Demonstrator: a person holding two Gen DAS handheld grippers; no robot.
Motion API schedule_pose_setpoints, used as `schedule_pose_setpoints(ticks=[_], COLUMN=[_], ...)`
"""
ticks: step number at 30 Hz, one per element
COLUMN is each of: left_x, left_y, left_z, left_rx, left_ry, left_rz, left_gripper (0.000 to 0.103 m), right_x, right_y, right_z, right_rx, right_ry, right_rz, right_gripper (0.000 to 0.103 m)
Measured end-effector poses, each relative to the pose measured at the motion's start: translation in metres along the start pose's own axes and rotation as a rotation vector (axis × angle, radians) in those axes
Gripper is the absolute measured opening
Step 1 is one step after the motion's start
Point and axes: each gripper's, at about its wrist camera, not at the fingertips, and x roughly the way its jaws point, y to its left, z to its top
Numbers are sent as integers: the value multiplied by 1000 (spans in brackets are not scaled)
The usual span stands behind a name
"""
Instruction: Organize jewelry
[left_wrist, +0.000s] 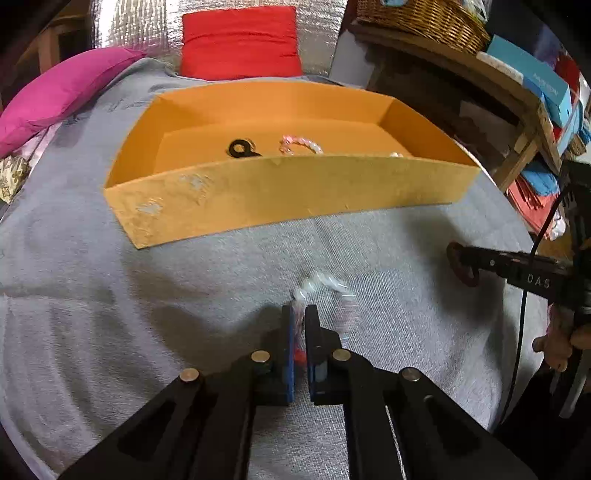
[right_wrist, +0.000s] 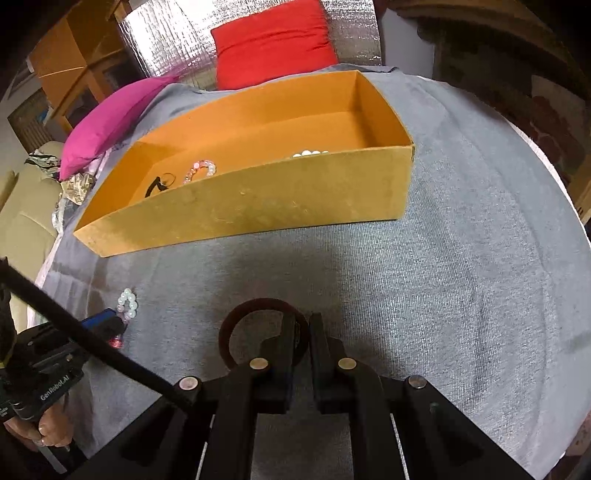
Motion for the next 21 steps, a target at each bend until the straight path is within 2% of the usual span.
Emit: schedule_pose_setpoints(ticks=[14,17,21], left_x=[3,5,12], left_y=[-2,-4,-10], left_z=[-1,-2,-4], left_rx=[23,37,63], left_ry=[25,29,42], left_rz=[-11,3,22], left_gripper=[6,11,24], right_x=[2,3,4], right_y=[2,2,0], right_z=[1,1,1], right_rx=[6,5,11], right_ry=[8,11,14], right_rz=[6,7,11], right_gripper=[8,8,8])
